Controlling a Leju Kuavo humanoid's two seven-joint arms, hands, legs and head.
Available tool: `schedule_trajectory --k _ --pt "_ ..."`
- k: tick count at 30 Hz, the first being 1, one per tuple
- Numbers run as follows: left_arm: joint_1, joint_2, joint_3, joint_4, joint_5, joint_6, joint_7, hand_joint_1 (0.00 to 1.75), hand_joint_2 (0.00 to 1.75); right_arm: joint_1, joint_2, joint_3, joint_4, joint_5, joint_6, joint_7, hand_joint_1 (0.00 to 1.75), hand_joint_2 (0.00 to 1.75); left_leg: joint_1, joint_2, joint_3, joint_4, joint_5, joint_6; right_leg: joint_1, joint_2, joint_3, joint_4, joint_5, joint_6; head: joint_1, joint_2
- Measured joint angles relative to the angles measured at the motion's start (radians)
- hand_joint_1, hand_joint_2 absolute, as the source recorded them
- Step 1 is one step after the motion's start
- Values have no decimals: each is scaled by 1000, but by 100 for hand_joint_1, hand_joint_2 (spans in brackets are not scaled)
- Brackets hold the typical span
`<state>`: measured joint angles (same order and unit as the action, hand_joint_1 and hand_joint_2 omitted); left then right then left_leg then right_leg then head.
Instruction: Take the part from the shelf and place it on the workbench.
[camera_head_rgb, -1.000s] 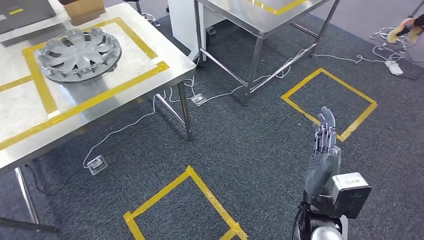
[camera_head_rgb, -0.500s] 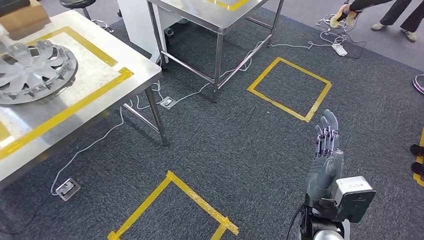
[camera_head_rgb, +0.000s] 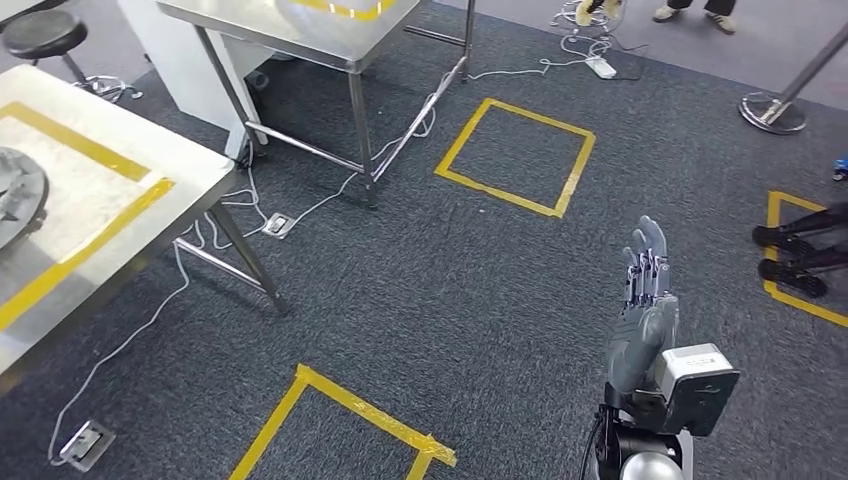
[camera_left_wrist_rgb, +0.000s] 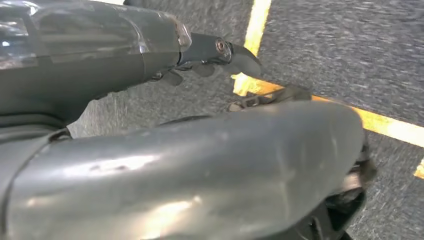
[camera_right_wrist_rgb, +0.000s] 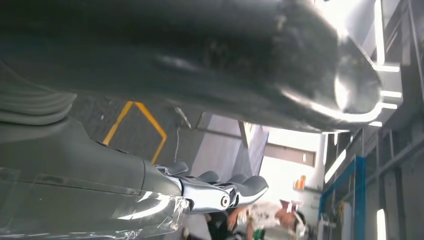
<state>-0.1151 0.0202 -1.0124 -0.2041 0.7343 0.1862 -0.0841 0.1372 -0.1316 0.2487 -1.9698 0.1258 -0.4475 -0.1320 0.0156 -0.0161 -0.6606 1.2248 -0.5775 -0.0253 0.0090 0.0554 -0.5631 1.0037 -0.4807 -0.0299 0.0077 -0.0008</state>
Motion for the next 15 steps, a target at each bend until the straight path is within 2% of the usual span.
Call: schedule_trajectory --k 2,3,4,5,6,7,8,10,11,12,13,14,15 --pt "-1 0 0 0 0 0 0 0 0 -1 0 0 0 -1 0 0 0 0 5 -59 44 -118 66 5 -2 25 -1 12 -10 7 -7 0" --pt "-1 0 0 0 0 0 0 0 0 -2 0 0 0 -2 0 0 0 0 7 -85 61 -157 79 7 -5 37 -4 18 -14 12 -9 0" --pt "0 0 0 0 0 0 0 0 0 -3 0 0 0 -2 0 0 0 0 7 -102 69 -174 76 10 -8 50 -9 21 -15 18 -9 0" --pt "1 0 0 0 -1 0 0 0 0 -4 0 0 -1 -3 1 0 0 0 5 -97 72 -180 73 12 -12 64 -13 22 -15 25 -9 0" --pt "2 1 0 0 -1 0 -1 0 0 -4 1 0 -1 -4 1 0 0 0 4 -80 76 -184 72 16 -15 78 -16 21 -13 31 -9 0" --pt "2 1 0 0 -1 0 -1 0 0 -3 1 0 -1 -5 2 0 0 0 4 -64 81 -189 72 20 -15 72 -19 25 -15 37 -8 0" --pt "2 2 0 0 -1 0 -2 0 0 -4 1 0 -1 -6 2 0 0 0 5 -45 86 -193 71 25 -14 50 -28 41 -25 43 -5 0" --pt "1 3 0 0 -1 0 -3 0 0 -8 0 0 -1 -8 3 0 0 0 3 -5 97 -199 67 33 -11 -18 -74 129 -70 53 7 0" --pt "2 3 0 0 -1 0 -3 0 0 -10 1 0 0 -9 4 0 0 0 1 14 100 -200 63 35 -13 -39 -108 192 -98 58 12 0" --pt "3 3 0 0 -1 0 -3 0 0 -11 1 0 0 -9 4 0 0 0 0 33 103 -199 59 36 -15 -47 -139 248 -117 61 14 0" --pt "4 4 0 1 0 0 -2 0 0 -10 1 1 2 -10 4 0 0 0 -1 51 106 -199 55 34 -16 -51 -158 281 -120 63 15 0" --pt "4 4 0 1 0 0 -1 0 0 -10 1 1 3 -10 4 0 0 0 -1 67 110 -199 51 33 -17 -53 -159 278 -104 62 16 0" --pt "3 4 0 1 0 0 -1 0 0 -9 1 1 5 -10 4 0 0 0 -1 81 115 -199 47 31 -17 -58 -140 239 -72 60 18 0"
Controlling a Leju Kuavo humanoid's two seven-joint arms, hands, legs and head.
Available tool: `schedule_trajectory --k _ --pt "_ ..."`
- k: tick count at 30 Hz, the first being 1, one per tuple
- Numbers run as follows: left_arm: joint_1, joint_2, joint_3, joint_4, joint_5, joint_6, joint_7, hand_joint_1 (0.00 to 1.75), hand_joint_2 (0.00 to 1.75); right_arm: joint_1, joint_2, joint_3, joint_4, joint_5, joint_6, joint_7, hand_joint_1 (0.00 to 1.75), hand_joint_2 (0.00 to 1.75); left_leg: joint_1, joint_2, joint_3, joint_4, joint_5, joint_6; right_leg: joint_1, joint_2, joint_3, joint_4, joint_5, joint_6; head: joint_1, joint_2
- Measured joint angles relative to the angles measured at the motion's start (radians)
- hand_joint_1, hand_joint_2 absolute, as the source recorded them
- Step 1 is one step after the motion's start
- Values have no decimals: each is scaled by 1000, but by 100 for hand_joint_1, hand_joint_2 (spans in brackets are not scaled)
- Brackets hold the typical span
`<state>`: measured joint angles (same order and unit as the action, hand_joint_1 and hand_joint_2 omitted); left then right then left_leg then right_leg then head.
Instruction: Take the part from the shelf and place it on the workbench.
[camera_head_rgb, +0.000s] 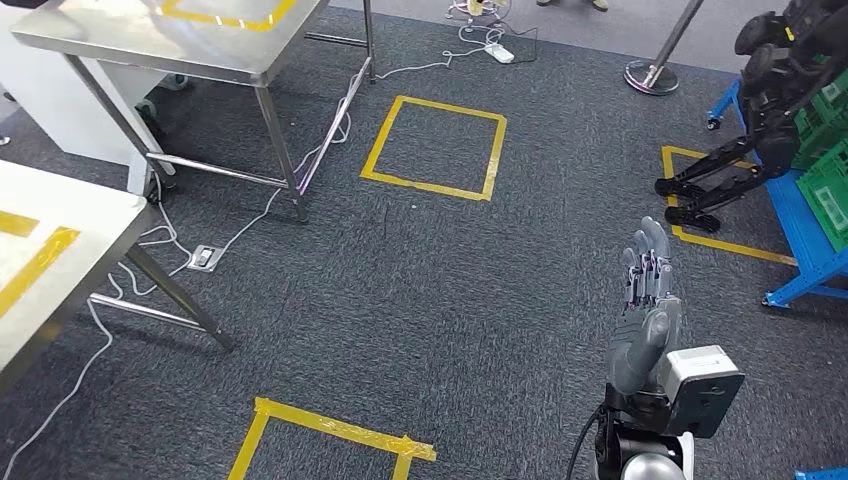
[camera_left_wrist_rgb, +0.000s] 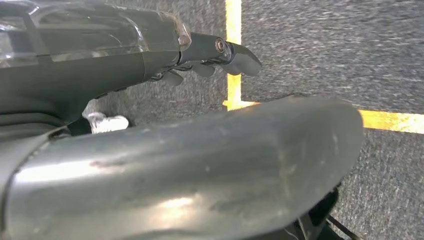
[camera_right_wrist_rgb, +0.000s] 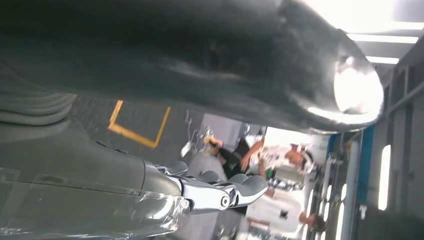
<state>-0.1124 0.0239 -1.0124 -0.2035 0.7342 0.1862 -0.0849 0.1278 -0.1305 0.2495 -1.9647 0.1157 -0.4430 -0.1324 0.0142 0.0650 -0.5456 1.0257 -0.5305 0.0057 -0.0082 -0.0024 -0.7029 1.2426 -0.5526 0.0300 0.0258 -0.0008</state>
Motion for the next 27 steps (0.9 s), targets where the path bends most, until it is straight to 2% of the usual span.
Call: schedule_trajectory --k 1,3,4,5,6,7,9,10,11,12,13,14,15,16,17,18,19,20,21,22,23,24,26,27 --pt "-2 0 0 0 0 0 0 0 0 0 0 0 1 0 0 0 0 0 0 11 5 0 -4 -2 1 -12 33 -65 38 -5 2 0" --pt "-6 -2 0 0 0 0 0 0 0 -2 0 0 2 0 0 0 0 0 -3 27 13 -1 -11 -10 12 -47 92 -180 76 -18 6 0" --pt "-7 -3 0 -1 0 0 0 0 0 -2 0 -1 2 0 0 0 0 0 -5 33 16 -2 -14 -14 17 -58 106 -208 77 -26 7 0" --pt "-8 -3 0 -1 0 0 0 0 0 -2 0 -1 2 -1 0 0 0 0 -6 40 18 -4 -16 -19 21 -59 109 -215 71 -32 8 0" --pt "-9 -4 0 -1 0 0 1 0 0 -2 0 -2 2 0 0 0 0 0 -6 48 23 -8 -17 -23 21 -51 110 -219 71 -38 8 0" --pt "-10 -5 0 -1 0 0 1 0 0 -1 0 -2 2 -1 0 0 0 0 -4 45 27 -9 -20 -29 19 -42 114 -226 73 -44 9 0" --pt "-12 -6 0 -1 0 0 0 0 0 -3 0 -2 0 0 0 -1 0 0 -1 -9 17 29 -50 -37 13 -26 126 -241 79 -55 4 0" --pt "-13 -6 0 -1 0 0 0 0 0 -4 0 -2 0 0 0 -1 0 0 1 -44 -9 83 -77 -40 12 -17 130 -245 80 -59 -1 0" --pt "-12 -6 0 -1 0 0 -1 0 0 -5 0 -2 1 0 1 -1 0 0 1 -69 -46 153 -108 -40 13 -8 132 -246 79 -63 -7 0" --pt "-10 -6 0 -1 0 0 -1 0 0 -5 0 -2 1 -1 1 -1 0 0 1 -74 -86 222 -130 -41 14 5 132 -246 78 -65 -12 0" --pt "-8 -6 0 -1 0 0 -1 0 0 -5 0 -2 2 -1 1 -1 0 0 1 -73 -117 265 -135 -41 15 19 133 -245 76 -66 -18 0" --pt "-5 -6 0 -1 0 0 -2 0 0 -5 0 -2 2 -2 2 -2 0 0 1 -72 -131 271 -117 -40 16 34 135 -244 74 -67 -22 0" --pt "-4 -5 0 -1 0 0 -2 0 0 -5 0 -2 2 -2 2 -2 0 0 1 -75 -125 235 -78 -38 16 49 139 -243 72 -66 -25 0" --pt "-4 -5 0 -1 -1 0 -3 0 0 -5 0 -2 2 -2 2 -2 0 0 2 -88 -104 170 -29 -35 16 64 143 -240 67 -64 -28 0" --pt "-4 -4 0 -1 -1 0 -3 0 0 -5 0 -2 2 -3 2 -2 0 0 4 -118 -80 105 8 -32 15 76 145 -236 62 -60 -29 0" --pt "-3 -4 0 -1 -1 0 -3 0 0 -6 0 -2 3 -4 2 -3 0 0 6 -142 -57 49 30 -29 14 89 145 -232 58 -56 -29 0" --pt "-3 -3 0 -1 -1 0 -3 0 0 -7 0 -2 2 -5 3 -3 0 0 6 -162 -43 17 37 -26 11 101 144 -230 55 -50 -29 0" --pt "-3 -2 0 -1 -1 0 -3 0 0 -8 0 -2 2 -7 4 -4 0 0 5 -169 -37 7 31 -23 8 113 140 -230 55 -44 -28 0" --pt "-3 -2 0 -1 -2 0 -4 0 0 -8 0 -1 2 -9 5 -5 0 0 3 -155 -32 -1 29 -20 5 128 137 -231 56 -37 -29 0" --pt "-3 -1 0 0 -2 0 -4 0 0 -8 1 -1 2 -10 5 -6 0 0 3 -142 -27 -4 29 -16 3 133 135 -231 55 -32 -28 0" --pt "-4 0 0 0 -3 0 -5 0 0 -8 2 -1 2 -11 5 -8 0 0 3 -125 -22 -10 29 -11 4 119 131 -221 48 -26 -26 0" --pt "-4 0 0 0 -3 0 -7 0 0 -10 2 -1 2 -11 6 -10 0 0 4 -108 -16 -17 29 -7 5 93 118 -195 32 -21 -22 0" --pt "-3 2 0 0 -4 0 -8 0 0 -14 3 -2 2 -12 6 -11 0 0 1 -72 -5 -22 24 1 6 29 62 -82 -24 -11 -13 0" --pt "-2 2 0 0 -4 0 -8 0 0 -15 3 -1 3 -12 6 -11 0 0 -1 -53 -2 -22 20 3 5 15 25 -15 -50 -6 -11 0"
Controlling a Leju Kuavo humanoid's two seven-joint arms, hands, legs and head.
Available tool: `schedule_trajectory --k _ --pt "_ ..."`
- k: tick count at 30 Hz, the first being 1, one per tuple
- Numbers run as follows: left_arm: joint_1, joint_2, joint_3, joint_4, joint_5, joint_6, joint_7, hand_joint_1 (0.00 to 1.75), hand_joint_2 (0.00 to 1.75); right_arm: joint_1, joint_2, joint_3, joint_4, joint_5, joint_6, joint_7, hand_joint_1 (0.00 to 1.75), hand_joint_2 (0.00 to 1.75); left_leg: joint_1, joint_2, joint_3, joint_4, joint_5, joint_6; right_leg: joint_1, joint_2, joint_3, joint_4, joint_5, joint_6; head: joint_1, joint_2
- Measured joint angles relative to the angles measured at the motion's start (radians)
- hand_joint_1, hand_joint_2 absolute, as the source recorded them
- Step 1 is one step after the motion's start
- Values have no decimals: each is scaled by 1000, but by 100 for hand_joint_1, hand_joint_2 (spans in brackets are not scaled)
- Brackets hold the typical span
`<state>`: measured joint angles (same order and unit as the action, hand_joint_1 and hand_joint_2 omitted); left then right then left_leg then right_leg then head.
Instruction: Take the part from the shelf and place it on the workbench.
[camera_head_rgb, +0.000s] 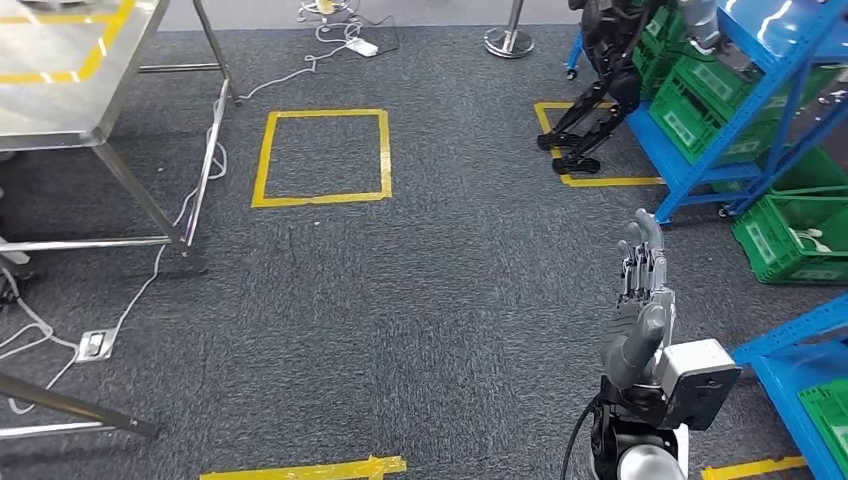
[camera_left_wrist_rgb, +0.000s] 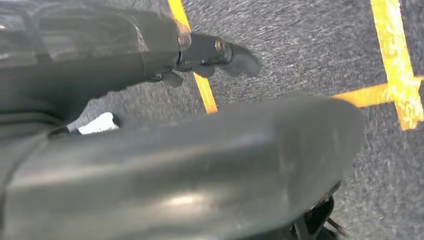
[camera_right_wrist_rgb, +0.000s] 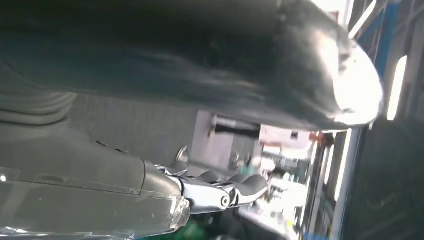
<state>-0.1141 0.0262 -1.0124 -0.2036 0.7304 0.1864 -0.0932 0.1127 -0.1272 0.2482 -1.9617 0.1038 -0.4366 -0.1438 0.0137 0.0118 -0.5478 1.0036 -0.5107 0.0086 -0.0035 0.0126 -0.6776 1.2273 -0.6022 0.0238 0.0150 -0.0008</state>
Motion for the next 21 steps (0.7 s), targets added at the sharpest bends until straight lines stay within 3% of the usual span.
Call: schedule_trajectory --k 1,2,3,5,6,8,10,11,13,14,16,17,18,19,21 --pt "1 1 0 0 0 0 0 0 0 1 0 0 1 -1 0 0 0 0 -1 18 3 0 -4 1 -2 -6 -28 49 -12 3 2 0" --pt "1 1 0 0 0 0 0 0 0 2 1 0 3 -1 1 0 0 0 -2 33 7 0 -9 0 -4 -9 -38 64 -5 4 3 0" --pt "0 1 0 0 0 0 1 0 0 4 1 0 4 -2 1 0 0 0 -3 47 13 0 -13 -2 -5 -12 -29 40 22 3 5 0" --pt "-3 0 0 0 0 0 3 0 0 7 0 -1 6 -5 1 0 0 0 -4 68 26 0 -24 -7 -1 -38 35 -91 95 -5 10 0" --pt "-5 0 0 0 0 0 6 0 0 7 0 -1 6 -6 1 0 0 0 -5 77 31 0 -29 -11 4 -57 66 -154 117 -12 13 0" --pt "-7 -1 0 0 0 -1 10 0 0 8 0 -1 6 -9 1 0 0 0 -8 91 35 0 -35 -19 14 -81 93 -211 122 -26 15 0" --pt "-8 -2 0 -1 0 -1 12 0 0 11 1 -2 5 -10 1 0 0 0 -7 106 42 -3 -41 -29 17 -66 96 -219 121 -38 15 0" --pt "-9 -3 0 -1 0 -1 12 0 0 11 1 -2 5 -10 1 0 0 0 -5 89 44 2 -49 -34 15 -57 101 -226 122 -44 14 0" --pt "-10 -3 0 -1 0 -1 12 0 0 9 0 -2 3 -10 1 -1 0 0 -1 27 20 64 -88 -41 9 -39 112 -239 126 -55 8 0" --pt "-11 -3 0 -1 0 -1 12 0 0 8 0 -2 3 -10 1 -2 0 0 0 -6 -11 127 -116 -42 8 -30 115 -240 126 -58 2 0" --pt "-7 -3 0 -1 0 -1 13 0 0 8 0 -1 4 -10 2 -2 0 0 1 -19 -90 254 -155 -44 8 -4 116 -240 123 -62 -9 0" --pt "-4 -3 0 -1 0 -1 13 0 0 9 0 -1 5 -10 2 -2 0 0 1 -19 -114 281 -148 -44 8 12 118 -239 122 -62 -13 0" --pt "-2 -3 0 0 0 -1 13 0 0 9 0 -1 6 -10 2 -2 0 0 1 -20 -120 268 -120 -44 8 27 121 -238 119 -62 -17 0" --pt "-1 -3 0 0 0 -1 13 0 0 9 0 -1 6 -11 3 -2 0 0 2 -26 -108 220 -76 -43 7 42 125 -237 116 -60 -19 0" --pt "-2 -3 0 0 0 -1 13 0 0 9 0 -1 7 -11 3 -2 0 0 7 -74 -62 95 1 -39 5 67 131 -230 106 -51 -21 0"
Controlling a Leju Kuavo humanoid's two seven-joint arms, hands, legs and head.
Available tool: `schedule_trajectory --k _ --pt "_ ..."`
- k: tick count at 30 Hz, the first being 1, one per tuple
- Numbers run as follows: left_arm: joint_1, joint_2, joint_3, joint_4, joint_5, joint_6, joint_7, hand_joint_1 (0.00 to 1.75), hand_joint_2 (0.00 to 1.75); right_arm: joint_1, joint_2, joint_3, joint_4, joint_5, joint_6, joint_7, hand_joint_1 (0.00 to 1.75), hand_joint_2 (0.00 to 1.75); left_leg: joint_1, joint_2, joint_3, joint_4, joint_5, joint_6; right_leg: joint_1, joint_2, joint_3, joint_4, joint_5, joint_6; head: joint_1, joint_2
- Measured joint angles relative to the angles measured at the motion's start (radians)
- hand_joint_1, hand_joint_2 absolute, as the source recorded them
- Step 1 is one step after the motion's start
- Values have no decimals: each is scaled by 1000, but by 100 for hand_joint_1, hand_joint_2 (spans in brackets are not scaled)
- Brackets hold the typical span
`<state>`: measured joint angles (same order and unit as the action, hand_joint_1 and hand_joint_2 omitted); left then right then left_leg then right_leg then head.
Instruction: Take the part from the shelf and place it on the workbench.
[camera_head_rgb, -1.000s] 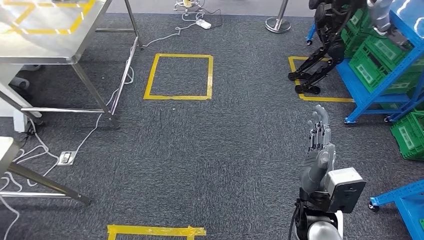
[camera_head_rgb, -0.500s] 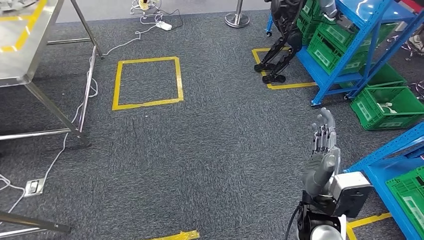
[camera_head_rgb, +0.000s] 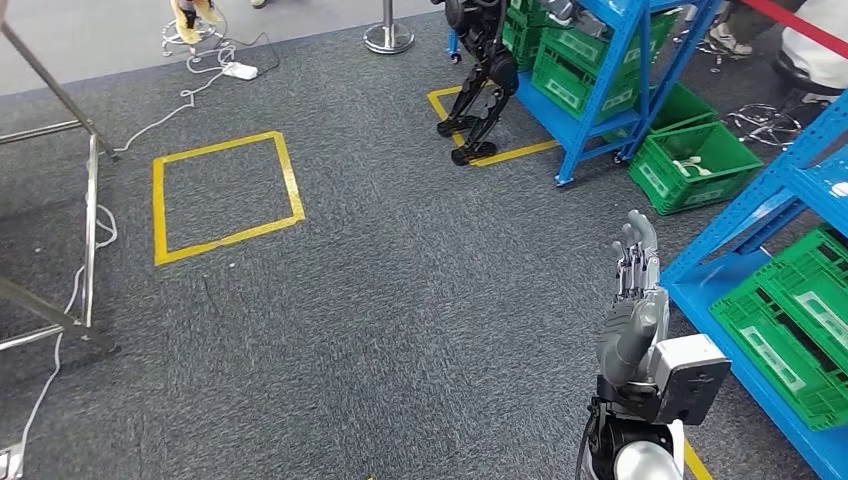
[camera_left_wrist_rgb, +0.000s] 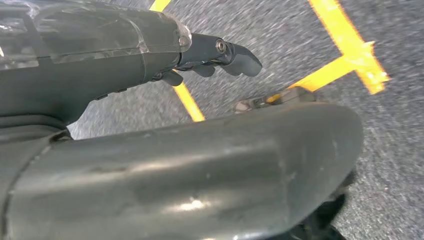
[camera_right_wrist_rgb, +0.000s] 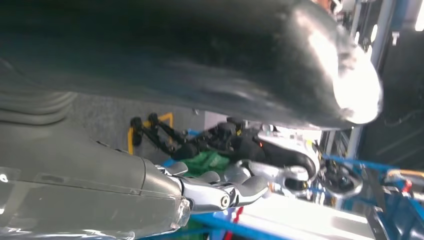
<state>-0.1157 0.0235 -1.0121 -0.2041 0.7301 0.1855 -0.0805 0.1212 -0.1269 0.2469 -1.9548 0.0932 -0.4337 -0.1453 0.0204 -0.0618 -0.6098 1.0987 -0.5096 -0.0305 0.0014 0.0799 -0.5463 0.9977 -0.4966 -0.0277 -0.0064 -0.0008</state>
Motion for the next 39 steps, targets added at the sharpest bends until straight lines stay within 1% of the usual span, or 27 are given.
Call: schedule_trajectory --k 2,3,4,5,7,9,11,12,14,15,17,19,20,22,23,24,26,27,29,30,31,32,33,35,36,37,39 --pt "0 0 0 0 -1 0 0 0 0 -1 0 -1 0 0 0 0 0 0 2 -38 29 -67 15 4 -4 24 -5 8 -7 12 1 0" --pt "1 0 0 0 -1 0 0 0 0 -1 0 -1 0 0 0 0 0 0 1 -37 34 -74 8 8 -7 37 -8 9 -7 19 2 0" --pt "2 0 0 0 -2 0 0 0 0 0 1 -2 0 0 0 0 0 0 0 -23 38 -79 5 12 -10 51 -12 8 -6 25 3 0" --pt "3 0 0 0 -3 0 0 0 0 1 1 -2 0 0 0 0 0 0 0 -8 41 -82 5 16 -11 49 -14 11 -8 30 4 0" --pt "2 -1 0 0 -4 1 0 0 0 1 0 -4 0 0 -1 0 0 0 1 26 49 -89 4 26 -8 4 -39 58 -37 39 13 0" --pt "3 -3 0 0 -5 1 0 0 0 0 0 -4 0 -1 -1 1 0 0 -3 62 56 -91 -2 34 -8 -54 -99 175 -91 46 27 0" --pt "4 -3 0 0 -6 1 1 0 0 4 0 -3 1 -1 -1 2 0 0 -6 97 61 -91 -10 36 -10 -71 -152 269 -115 50 34 0" --pt "4 -3 0 0 -6 1 2 0 0 5 0 -3 1 -2 -1 2 0 0 -6 112 65 -91 -14 35 -10 -75 -156 270 -100 50 37 0" --pt "0 -4 0 0 -6 1 3 0 0 7 0 -4 1 -2 -1 2 0 0 -7 135 77 -91 -23 32 -9 -91 -107 167 -30 44 42 0" --pt "-2 -5 0 0 -6 1 3 0 0 8 -1 -4 0 -2 -1 2 0 0 -8 144 83 -91 -27 29 -4 -110 -75 103 -4 38 44 0" --pt "-6 -8 0 0 -6 0 3 0 0 7 -1 -4 -1 -3 -1 3 0 0 -10 158 89 -92 -34 21 7 -143 -34 23 11 26 47 0" --pt "-7 -10 0 0 -7 0 4 0 0 7 -1 -4 -2 -3 -2 3 0 0 -12 173 93 -94 -38 11 12 -140 -30 11 3 17 49 0" --pt "-7 -11 0 0 -7 0 4 0 0 9 -1 -5 -2 -3 -2 3 0 0 -10 162 97 -94 -42 5 10 -131 -28 8 4 12 49 0" --pt "-9 -12 0 0 -7 0 4 0 0 9 -1 -8 -4 -3 -2 3 0 0 -6 101 82 -53 -70 -4 4 -113 -21 -1 7 3 45 0" --pt "-9 -12 0 0 -7 0 5 0 0 9 -1 -9 -5 -4 -2 3 0 0 -4 65 56 -1 -97 -7 1 -104 -18 -3 8 -1 40 0" --pt "-8 -12 0 0 -7 0 5 0 0 7 -1 -10 -5 -4 -2 3 0 0 -4 48 19 66 -125 -9 1 -94 -18 -3 7 -4 34 0" --pt "-2 -12 0 0 -7 0 6 0 0 8 0 -10 -5 -4 -2 3 0 0 -4 50 -53 179 -152 -11 3 -67 -16 -2 4 -8 26 0" --pt "0 -12 0 0 -7 0 7 0 0 8 0 -10 -5 -5 -2 4 0 0 -4 53 -69 189 -136 -11 3 -51 -14 -1 2 -8 23 0" --pt "1 -12 0 0 -7 0 7 0 0 9 0 -10 -5 -6 -2 4 0 0 -2 39 -46 101 -53 -8 1 -21 -5 3 -6 -5 18 0" --pt "1 -11 0 0 -7 0 7 0 0 9 0 -10 -4 -6 -1 5 0 0 1 8 -23 39 -17 -5 0 -8 -2 6 -11 -2 14 0" --pt "1 -11 0 0 -7 0 7 0 0 8 0 -11 -4 -7 -1 5 0 0 4 -23 1 -17 5 -2 -2 5 -2 10 -15 4 10 0" --pt "1 -11 0 0 -7 0 7 0 0 8 0 -11 -4 -7 -1 6 0 0 5 -48 16 -50 10 2 -5 18 -5 13 -18 10 7 0" --pt "1 -11 0 0 -7 0 7 0 0 7 0 -11 -4 -7 -1 8 0 0 5 -59 23 -62 3 6 -9 32 -9 13 -19 17 5 0" --pt "1 -10 0 0 -6 -1 7 0 0 7 0 -11 -5 -7 -1 9 0 0 3 -32 33 -75 0 15 -14 61 -14 8 -16 32 3 0" --pt "1 -9 0 0 -6 -1 7 0 0 7 0 -12 -5 -7 -1 10 0 0 4 -15 38 -82 0 19 -13 54 -17 13 -21 38 4 0" --pt "0 -9 0 0 -6 0 7 0 0 6 0 -13 -5 -7 -1 10 0 0 5 3 44 -89 1 24 -12 31 -27 33 -33 43 9 0" --pt "1 -10 0 0 -6 -1 6 0 0 3 0 -15 -5 -7 0 10 0 0 1 41 54 -94 -4 33 -11 -40 -78 136 -83 51 21 0"
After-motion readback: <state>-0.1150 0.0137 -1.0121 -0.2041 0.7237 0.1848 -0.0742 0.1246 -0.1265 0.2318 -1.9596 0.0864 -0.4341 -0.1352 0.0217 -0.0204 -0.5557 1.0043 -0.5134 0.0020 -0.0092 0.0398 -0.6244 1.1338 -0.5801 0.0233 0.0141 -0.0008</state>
